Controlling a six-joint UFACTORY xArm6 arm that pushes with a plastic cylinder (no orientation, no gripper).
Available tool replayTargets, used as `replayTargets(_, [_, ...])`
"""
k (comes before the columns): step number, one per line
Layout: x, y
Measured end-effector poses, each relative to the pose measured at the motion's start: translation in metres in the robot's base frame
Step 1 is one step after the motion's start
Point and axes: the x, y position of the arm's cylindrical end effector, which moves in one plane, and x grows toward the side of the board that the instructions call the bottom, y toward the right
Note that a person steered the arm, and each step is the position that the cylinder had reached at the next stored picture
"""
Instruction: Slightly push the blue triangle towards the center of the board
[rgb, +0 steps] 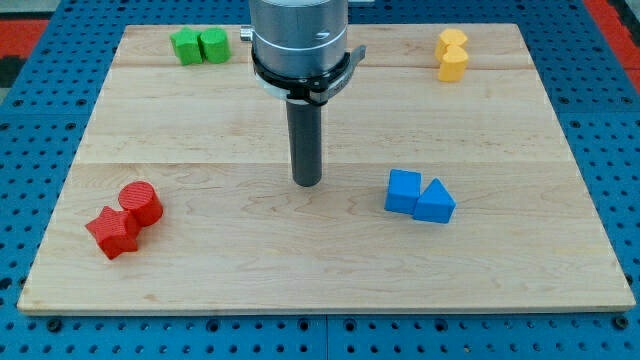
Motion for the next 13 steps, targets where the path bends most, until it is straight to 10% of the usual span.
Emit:
replayTargets(4, [-0.009,0.064])
replayTargets(7, [-0.046,0.250])
replayTargets(8, [0.000,0.286])
replayTargets(10, [0.089,0.191])
replayTargets(13, [0.035,0.147])
